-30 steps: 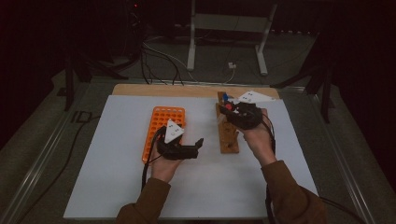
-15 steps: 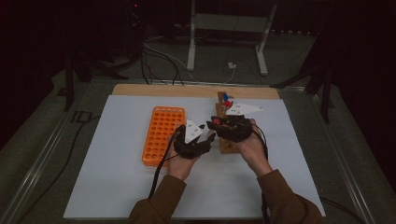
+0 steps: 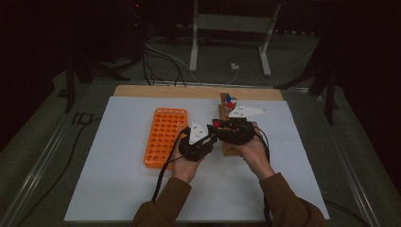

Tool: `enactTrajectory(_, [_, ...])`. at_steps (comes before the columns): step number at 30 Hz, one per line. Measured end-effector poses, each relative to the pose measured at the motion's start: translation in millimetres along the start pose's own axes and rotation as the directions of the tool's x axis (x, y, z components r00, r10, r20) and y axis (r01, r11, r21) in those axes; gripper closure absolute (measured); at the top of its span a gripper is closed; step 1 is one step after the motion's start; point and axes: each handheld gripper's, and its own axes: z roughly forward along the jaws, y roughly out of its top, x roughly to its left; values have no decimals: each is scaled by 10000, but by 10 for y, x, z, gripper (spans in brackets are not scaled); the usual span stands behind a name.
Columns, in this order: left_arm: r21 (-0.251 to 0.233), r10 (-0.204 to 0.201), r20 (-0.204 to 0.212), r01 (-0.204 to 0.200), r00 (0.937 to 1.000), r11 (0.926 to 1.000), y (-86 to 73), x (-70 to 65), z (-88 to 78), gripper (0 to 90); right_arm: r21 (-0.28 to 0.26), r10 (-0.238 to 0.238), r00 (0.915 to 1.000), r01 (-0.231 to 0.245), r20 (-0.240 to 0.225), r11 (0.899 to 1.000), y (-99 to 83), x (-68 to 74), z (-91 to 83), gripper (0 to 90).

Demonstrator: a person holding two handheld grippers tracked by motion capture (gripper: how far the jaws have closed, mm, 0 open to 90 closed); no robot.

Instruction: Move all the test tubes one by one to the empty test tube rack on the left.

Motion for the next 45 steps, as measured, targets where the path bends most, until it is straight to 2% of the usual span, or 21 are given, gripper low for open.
enactTrajectory(5, [99, -101, -140, 102, 9999, 9999, -15, 50, -15, 747, -344, 294, 9995, -291, 70, 9990, -11, -55, -51, 395])
enactTrajectory(8, [157, -122, -209, 125, 9997, 9998, -23, 77, -30, 747, -550, 464, 9988, -453, 186, 9975, -21, -85, -86, 306])
enactTrajectory(14, [107, -184, -288, 188, 9994, 9998, -38, 119, -59, 747, -461, 242, 9962, -204, 834, 9987, -92, -101, -116, 178])
enactTrajectory(24, [96, -345, -472, 350, 9983, 9993, -87, 213, -141, 747, -574, 669, 9883, -595, 1371, 9966, -309, -208, -182, 104])
enactTrajectory(29, [10, -532, -595, 534, 9968, 9986, -102, 284, -199, 746, -535, 506, 9869, -428, 1530, 9977, -412, -250, -250, 59])
enactTrajectory(34, [-25, -578, -756, 578, 9955, 9983, -121, 352, -253, 746, -526, 542, 9846, -460, 1660, 9976, -509, -300, -318, 12])
enactTrajectory(35, [-38, -575, -784, 574, 9953, 9983, -125, 366, -264, 746, -540, 500, 9836, -411, 1736, 9977, -523, -305, -335, 1])
enactTrajectory(37, [-45, -541, -854, 540, 9949, 9985, -133, 396, -289, 746, -543, 458, 9759, -350, 2135, 9979, -545, -302, -371, 0])
enactTrajectory(40, [-26, -528, -1051, 528, 9931, 9986, -153, 448, -323, 746, -556, 464, 9700, -341, 2386, 9979, -582, -300, -426, 0])
enactTrajectory(45, [-89, -668, -1423, 662, 9876, 9978, -199, 566, -386, 746, -697, 553, 9726, -405, 2257, 9967, -657, -312, -498, 0])
